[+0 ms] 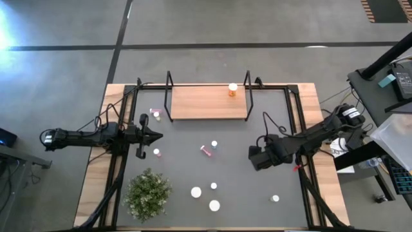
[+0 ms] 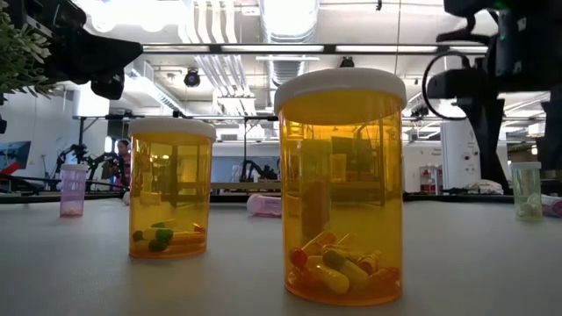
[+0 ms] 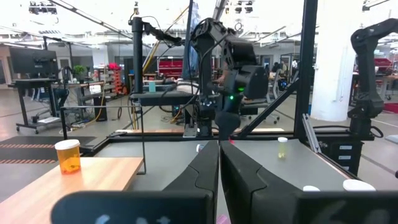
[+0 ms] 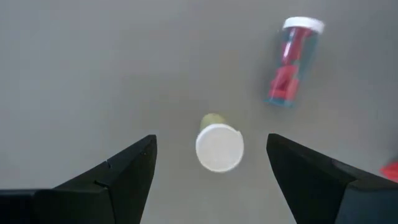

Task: Pick and place medicine bottles onto shelf by color
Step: Put the middle left yellow pill bottle on the shelf

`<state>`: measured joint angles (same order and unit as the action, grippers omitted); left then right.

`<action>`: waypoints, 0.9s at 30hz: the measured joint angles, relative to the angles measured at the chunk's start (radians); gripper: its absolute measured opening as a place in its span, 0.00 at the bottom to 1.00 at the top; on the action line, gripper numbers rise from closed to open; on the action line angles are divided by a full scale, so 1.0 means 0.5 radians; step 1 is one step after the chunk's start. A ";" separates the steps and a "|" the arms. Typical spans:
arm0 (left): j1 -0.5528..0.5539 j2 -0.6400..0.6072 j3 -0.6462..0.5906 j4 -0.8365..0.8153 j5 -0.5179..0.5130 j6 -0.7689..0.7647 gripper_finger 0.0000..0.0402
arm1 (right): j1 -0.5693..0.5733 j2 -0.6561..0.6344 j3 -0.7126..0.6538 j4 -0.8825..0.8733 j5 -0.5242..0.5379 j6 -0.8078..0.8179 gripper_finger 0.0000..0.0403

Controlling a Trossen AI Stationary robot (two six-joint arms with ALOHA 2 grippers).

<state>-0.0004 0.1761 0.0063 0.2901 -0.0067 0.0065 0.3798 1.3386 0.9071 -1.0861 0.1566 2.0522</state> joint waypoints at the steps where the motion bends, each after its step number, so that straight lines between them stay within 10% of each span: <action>1: 0.000 0.000 0.000 0.000 0.000 0.000 0.00 | 0.000 -0.005 -0.032 0.023 -0.001 -0.002 0.73; 27: 0.000 0.000 0.000 -0.001 0.000 0.000 0.00 | -0.001 0.026 -0.113 0.120 -0.001 -0.150 0.40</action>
<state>-0.0004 0.1761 0.0063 0.2897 -0.0069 0.0065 0.3794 1.3514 0.8505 -1.0260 0.1562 1.9774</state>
